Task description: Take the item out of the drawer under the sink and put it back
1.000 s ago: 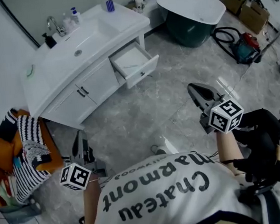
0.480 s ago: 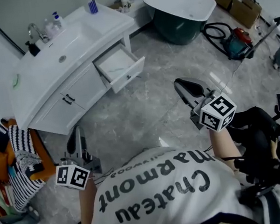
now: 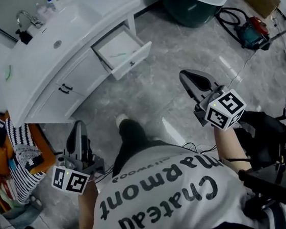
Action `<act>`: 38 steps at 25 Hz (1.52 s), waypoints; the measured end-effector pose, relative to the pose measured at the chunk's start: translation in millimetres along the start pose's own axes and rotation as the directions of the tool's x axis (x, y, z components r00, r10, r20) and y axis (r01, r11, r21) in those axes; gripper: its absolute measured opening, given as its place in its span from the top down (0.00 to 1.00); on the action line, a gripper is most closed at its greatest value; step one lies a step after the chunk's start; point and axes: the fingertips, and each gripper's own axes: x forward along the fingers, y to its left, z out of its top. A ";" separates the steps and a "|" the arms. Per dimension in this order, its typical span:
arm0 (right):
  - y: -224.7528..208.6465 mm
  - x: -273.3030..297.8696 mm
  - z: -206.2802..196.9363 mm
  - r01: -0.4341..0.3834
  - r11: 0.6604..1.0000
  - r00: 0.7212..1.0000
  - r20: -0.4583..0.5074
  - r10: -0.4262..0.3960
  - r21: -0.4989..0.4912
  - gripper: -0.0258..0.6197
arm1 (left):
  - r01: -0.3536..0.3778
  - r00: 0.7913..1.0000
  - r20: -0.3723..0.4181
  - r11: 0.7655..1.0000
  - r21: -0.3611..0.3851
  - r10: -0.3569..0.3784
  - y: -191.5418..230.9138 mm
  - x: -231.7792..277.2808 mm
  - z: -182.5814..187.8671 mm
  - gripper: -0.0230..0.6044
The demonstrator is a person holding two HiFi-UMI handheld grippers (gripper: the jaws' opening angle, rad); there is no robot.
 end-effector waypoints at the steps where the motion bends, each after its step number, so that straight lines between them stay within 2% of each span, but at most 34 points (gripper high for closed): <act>1: -1.7 2.8 -5.1 0.014 1.000 1.000 -0.009 -0.014 0.015 0.94 | 0.007 1.000 -0.007 1.000 -0.001 -0.007 4.1 5.1 1.9 0.95; 3: -4.1 9.8 -12.4 0.026 0.999 0.999 -0.023 -0.025 0.040 0.94 | 0.007 1.000 -0.020 1.000 0.009 -0.007 14.9 17.5 4.1 0.95; 7: -21.1 31.2 -14.5 0.055 0.997 0.998 -0.041 -0.053 0.047 0.94 | 0.013 0.997 -0.083 0.997 0.080 -0.007 37.6 60.9 4.9 0.95; 13: -41.3 80.3 1.9 0.138 0.989 0.990 -0.042 -0.136 0.060 0.94 | 0.118 0.985 -0.144 0.985 0.123 -0.100 70.6 122.3 30.7 0.95; 18: -48.5 133.3 17.6 0.192 0.978 0.981 -0.019 -0.191 0.086 0.94 | 0.180 0.970 -0.184 0.979 0.092 -0.161 113.5 163.0 45.0 0.95; 22: -49.6 185.1 21.2 0.222 0.973 0.975 -0.038 -0.219 0.070 0.94 | 0.229 0.952 -0.225 0.971 0.069 -0.209 153.6 193.8 49.6 0.95; 27: -50.6 203.0 23.9 0.237 0.969 0.971 -0.031 -0.235 0.074 0.94 | 0.281 0.931 -0.264 0.957 0.073 -0.253 162.1 210.8 48.3 0.95; 30: -47.8 215.6 26.5 0.223 0.972 0.975 -0.037 -0.220 0.072 0.94 | 0.280 0.928 -0.278 0.957 0.077 -0.249 171.7 220.2 46.5 0.95; 38: -63.3 267.6 9.4 0.191 0.979 0.973 -0.150 -0.178 0.074 0.94 | 0.255 0.923 -0.308 0.966 0.036 -0.232 206.1 250.0 34.2 0.95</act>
